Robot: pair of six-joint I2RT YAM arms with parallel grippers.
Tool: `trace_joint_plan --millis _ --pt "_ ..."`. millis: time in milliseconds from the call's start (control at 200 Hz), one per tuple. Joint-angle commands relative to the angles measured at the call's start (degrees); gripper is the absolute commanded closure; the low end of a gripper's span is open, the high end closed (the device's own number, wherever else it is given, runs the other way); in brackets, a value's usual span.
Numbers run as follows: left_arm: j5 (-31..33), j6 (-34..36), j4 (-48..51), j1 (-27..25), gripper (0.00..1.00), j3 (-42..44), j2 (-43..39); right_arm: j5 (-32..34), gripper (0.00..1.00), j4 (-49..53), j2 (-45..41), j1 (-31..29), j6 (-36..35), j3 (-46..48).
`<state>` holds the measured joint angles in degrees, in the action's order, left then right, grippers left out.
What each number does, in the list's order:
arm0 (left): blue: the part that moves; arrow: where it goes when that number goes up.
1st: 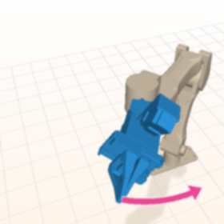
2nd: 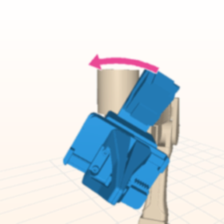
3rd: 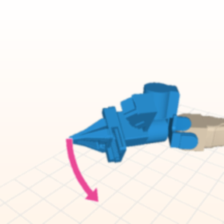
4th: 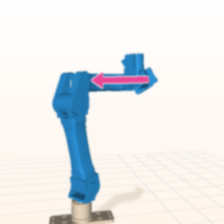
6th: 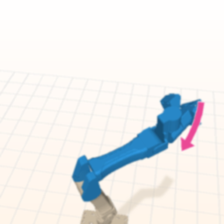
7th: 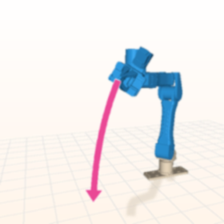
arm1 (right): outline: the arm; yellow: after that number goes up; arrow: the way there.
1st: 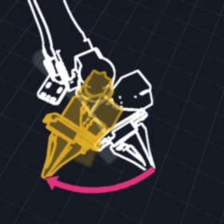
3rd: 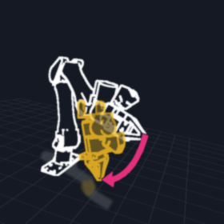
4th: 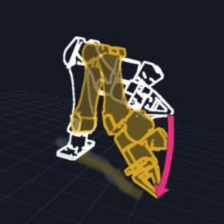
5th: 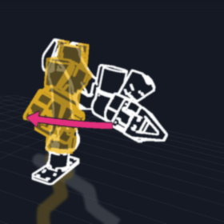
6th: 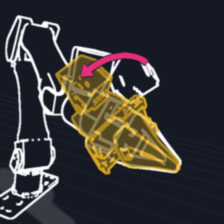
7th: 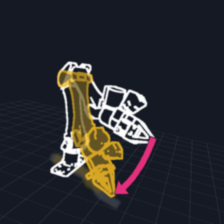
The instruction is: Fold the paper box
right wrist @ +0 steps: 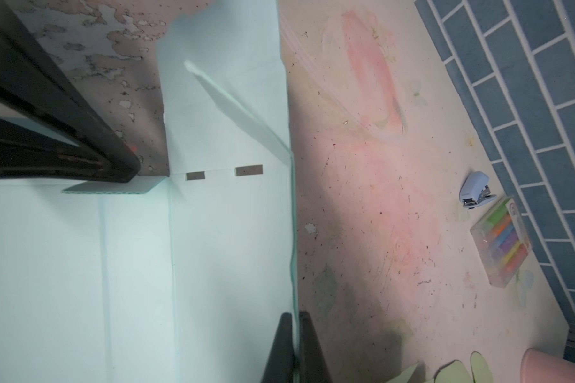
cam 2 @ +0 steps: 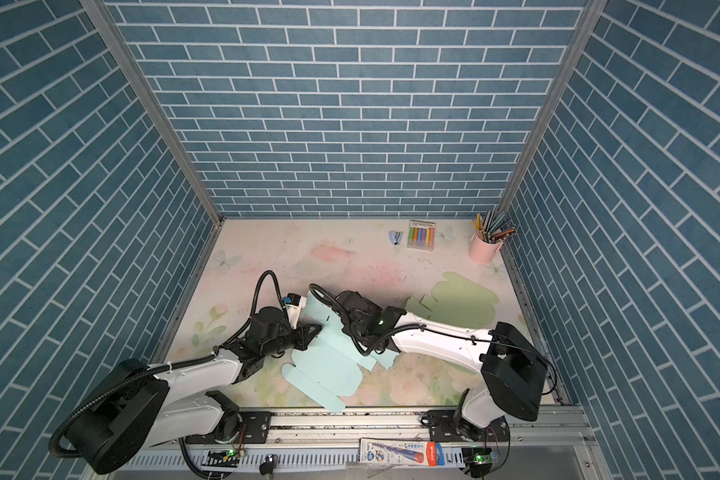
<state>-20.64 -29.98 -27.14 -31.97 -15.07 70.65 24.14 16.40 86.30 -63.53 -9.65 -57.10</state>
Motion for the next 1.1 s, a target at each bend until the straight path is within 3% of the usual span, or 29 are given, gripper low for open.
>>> trace_joint_plan --millis 0,235,640,920,1095 --pt "-0.7 0.1 -0.8 0.7 1.00 -0.2 0.5 5.8 1.00 -4.1 -1.3 -0.9 -3.6 1.2" --pt "0.1 0.8 1.8 2.5 1.00 -0.5 -3.0 8.1 1.00 -4.7 -2.0 -1.0 -5.2 2.9" --pt "-0.2 1.4 5.8 11.6 1.00 -3.5 -11.2 8.8 1.00 -7.2 -5.1 -1.9 -7.3 6.2" --pt "-1.3 1.0 1.0 20.8 1.00 -11.3 -2.1 13.9 1.00 -9.0 -2.6 -5.2 -11.8 5.9" --pt "-3.0 2.9 -0.1 21.4 1.00 -15.5 6.0 17.2 1.00 -11.1 -1.0 -7.1 -15.9 6.0"
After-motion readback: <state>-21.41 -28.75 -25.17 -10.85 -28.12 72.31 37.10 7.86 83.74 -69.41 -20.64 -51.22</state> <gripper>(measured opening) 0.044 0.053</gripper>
